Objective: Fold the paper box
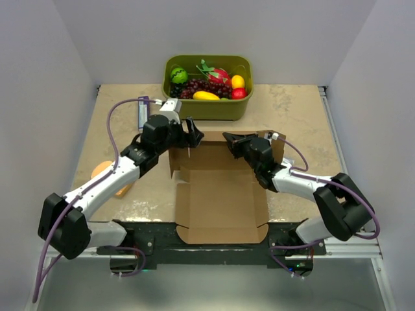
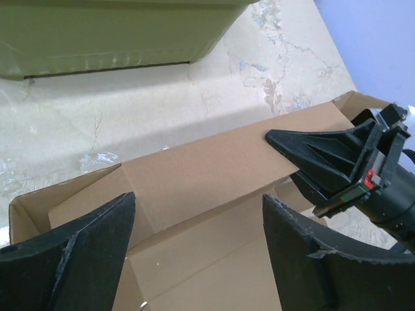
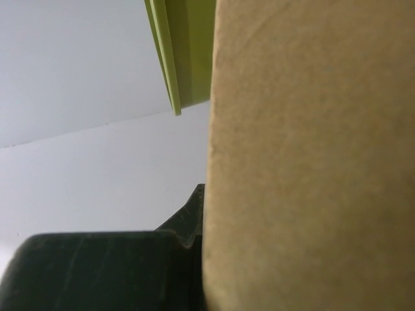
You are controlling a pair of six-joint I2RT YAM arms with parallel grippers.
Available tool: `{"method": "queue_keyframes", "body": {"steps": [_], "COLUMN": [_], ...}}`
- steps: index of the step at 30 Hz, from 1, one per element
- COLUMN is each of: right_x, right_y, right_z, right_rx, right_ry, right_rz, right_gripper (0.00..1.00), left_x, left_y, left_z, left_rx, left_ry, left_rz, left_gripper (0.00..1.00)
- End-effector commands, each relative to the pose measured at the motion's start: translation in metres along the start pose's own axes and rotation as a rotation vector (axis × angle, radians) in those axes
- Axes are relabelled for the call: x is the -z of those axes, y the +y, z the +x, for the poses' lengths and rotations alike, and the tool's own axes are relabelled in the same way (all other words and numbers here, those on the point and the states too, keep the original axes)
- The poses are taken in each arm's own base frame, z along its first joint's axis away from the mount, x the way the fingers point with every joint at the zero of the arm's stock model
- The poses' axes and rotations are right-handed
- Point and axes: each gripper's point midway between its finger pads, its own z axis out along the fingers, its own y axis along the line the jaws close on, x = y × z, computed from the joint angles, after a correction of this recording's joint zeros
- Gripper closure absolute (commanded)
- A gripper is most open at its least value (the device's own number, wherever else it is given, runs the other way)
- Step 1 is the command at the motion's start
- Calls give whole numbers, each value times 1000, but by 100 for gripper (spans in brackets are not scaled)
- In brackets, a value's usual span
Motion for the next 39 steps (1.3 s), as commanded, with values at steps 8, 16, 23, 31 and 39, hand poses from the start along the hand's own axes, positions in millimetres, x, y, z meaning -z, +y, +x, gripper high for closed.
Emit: {"method": "queue_keyframes", "body": {"steps": [8,16,23,31,39], "right_x": [2,-1,-1,1,3], "right_y": [-13,-15,-17,-15,-15], "right_z": [-5,-1,-1,-3,-3], "right_rx": [29,25,27,32,35], "right_ry": [-17,1,-1,-9,-9], "right_rz": [14,16,20,18,18], "right_gripper": [100,100,100,100,100], "left_x": [-7,-11,-14,3,-4], "left_y": [12,15,8,30,30], "left_z": [-3,18,18,25,36], "left_rx": [97,140,157,133,147], "left_ry": [-54,-18,-18,-36,-11], "left_rz": [-32,-22,18,-82,-65], "left_gripper": [17,18,19,17,17]}}
